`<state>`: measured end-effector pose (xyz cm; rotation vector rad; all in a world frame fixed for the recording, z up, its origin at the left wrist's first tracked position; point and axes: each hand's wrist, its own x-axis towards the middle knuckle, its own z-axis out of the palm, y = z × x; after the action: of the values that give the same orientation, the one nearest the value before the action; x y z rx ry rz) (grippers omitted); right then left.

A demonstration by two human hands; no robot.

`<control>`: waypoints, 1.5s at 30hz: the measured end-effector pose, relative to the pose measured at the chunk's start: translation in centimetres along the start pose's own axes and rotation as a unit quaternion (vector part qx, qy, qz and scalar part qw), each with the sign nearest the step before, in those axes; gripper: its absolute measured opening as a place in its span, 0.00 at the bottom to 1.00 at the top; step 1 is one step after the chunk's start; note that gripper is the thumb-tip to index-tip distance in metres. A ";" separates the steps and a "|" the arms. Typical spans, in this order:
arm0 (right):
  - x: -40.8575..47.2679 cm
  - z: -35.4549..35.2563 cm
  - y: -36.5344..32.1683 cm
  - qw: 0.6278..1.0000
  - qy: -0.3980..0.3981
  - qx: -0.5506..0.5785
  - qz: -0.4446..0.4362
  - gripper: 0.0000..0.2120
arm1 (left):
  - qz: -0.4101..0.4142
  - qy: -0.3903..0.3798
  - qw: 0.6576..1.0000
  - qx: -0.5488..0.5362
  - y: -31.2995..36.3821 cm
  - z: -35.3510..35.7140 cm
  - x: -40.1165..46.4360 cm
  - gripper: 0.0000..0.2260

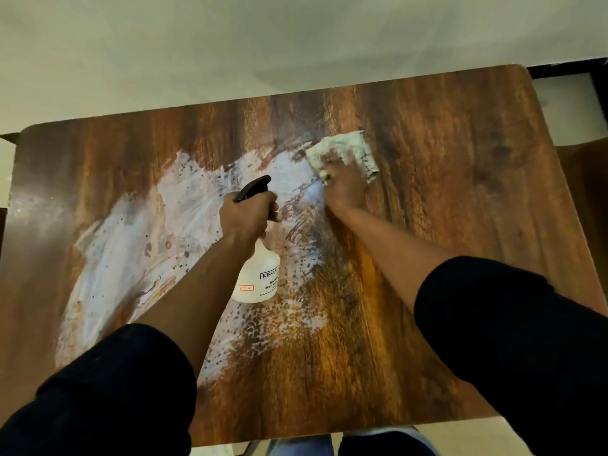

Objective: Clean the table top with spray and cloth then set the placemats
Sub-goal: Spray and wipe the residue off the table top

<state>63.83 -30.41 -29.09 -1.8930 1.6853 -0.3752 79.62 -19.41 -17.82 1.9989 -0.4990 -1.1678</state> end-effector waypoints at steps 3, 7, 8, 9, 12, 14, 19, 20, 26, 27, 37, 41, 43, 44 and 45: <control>-2.4 2.8 -3.1 0.985 -0.069 -0.037 -0.153 0.35 | 0.002 -0.001 1.000 0.000 0.1 -0.4 0.5 0.10; -1.8 2.9 -2.5 0.954 -0.109 -0.101 -0.260 0.36 | 0.003 -0.001 1.000 0.005 0.0 -0.7 1.0 0.13; -1.2 2.1 -1.9 0.960 -0.098 -0.097 -0.242 0.35 | 0.003 -0.002 1.000 0.004 -0.1 -0.8 1.2 0.13; -0.4 1.2 -1.3 0.972 -0.076 -0.081 -0.206 0.33 | 0.001 0.000 1.000 0.001 -0.2 -1.1 1.4 0.12; 2.6 -2.0 1.1 0.998 -0.007 -0.031 -0.053 0.32 | -0.007 0.005 1.000 -0.006 -0.6 -1.8 2.1 0.09; 4.2 -3.1 1.9 0.999 -0.008 -0.041 -0.018 0.32 | -0.011 0.011 1.000 -0.006 -0.8 -2.2 2.5 0.11; 3.8 -1.8 -0.6 0.999 -0.001 -0.052 0.017 0.36 | -0.002 0.024 1.000 -0.014 -1.1 -3.0 3.2 0.14; 3.3 -1.2 -1.4 0.999 -0.009 -0.054 0.002 0.35 | 0.000 0.031 0.999 -0.015 -1.1 -3.1 3.3 0.16; -0.4 3.1 -5.2 0.949 -0.162 -0.099 -0.251 0.35 | -0.007 0.026 1.000 -0.011 -1.9 -4.5 3.9 0.14; -0.2 2.8 -5.1 0.936 -0.182 -0.097 -0.284 0.34 | -0.009 0.021 1.000 -0.014 -1.9 -4.8 3.9 0.13; 4.5 1.5 -5.6 0.997 -0.022 -0.071 -0.002 0.32 | -0.038 0.078 0.996 0.007 -3.1 -10.5 4.3 0.08; 2.8 5.0 -9.9 0.998 -0.023 -0.051 -0.038 0.35 | -0.045 0.056 0.997 0.008 -3.8 -12.1 4.3 0.07; 1.4 7.1 -11.8 0.996 -0.047 -0.020 -0.070 0.34 | -0.047 0.061 0.997 0.002 -4.0 -12.5 4.4 0.10; 0.4 8.0 -12.8 0.993 -0.063 -0.018 -0.099 0.33 | -0.045 0.070 0.997 0.000 -4.1 -12.7 4.3 0.12; -0.5 8.8 -13.8 0.986 -0.085 -0.027 -0.141 0.33 | -0.043 0.082 0.996 0.003 -4.1 -12.8 4.2 0.14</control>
<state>79.88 -27.34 -27.98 -2.1449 1.3339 -0.2697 92.62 -14.28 -19.56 2.1182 -0.3362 -1.0419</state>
